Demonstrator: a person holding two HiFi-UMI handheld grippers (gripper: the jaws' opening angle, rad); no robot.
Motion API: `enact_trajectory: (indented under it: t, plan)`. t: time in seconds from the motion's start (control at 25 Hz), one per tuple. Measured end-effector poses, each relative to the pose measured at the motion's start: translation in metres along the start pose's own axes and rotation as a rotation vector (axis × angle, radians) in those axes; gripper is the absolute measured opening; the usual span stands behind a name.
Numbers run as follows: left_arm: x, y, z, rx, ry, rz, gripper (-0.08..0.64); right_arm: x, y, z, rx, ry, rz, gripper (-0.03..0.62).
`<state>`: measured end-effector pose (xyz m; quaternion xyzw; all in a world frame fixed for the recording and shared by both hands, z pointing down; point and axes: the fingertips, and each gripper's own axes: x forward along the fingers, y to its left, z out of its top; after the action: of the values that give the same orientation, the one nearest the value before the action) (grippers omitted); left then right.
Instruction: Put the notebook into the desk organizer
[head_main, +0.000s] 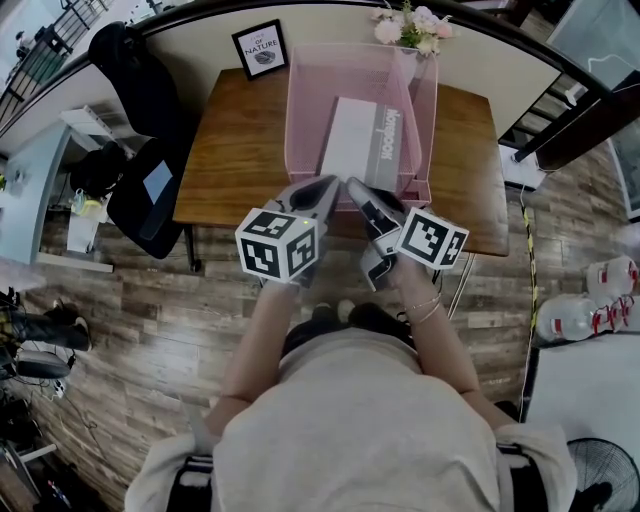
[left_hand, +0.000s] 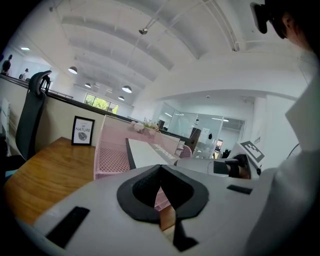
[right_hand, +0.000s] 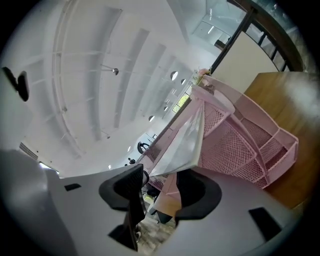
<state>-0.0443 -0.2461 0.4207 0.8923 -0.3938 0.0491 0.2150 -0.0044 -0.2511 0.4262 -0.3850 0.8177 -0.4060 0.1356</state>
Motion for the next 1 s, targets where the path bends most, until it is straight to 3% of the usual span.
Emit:
enact_trajectory:
  t: [0.6, 1.0]
  plan:
    - [-0.007, -0.008, -0.016, -0.03, 0.022, -0.018, 0.012, -0.012, 0.0, -0.024, -0.024, 0.039, -0.011, 0.181]
    - [-0.02, -0.015, -0.018, -0.022, -0.023, -0.014, 0.012, -0.021, 0.02, -0.026, -0.182, 0.067, -0.002, 0.132]
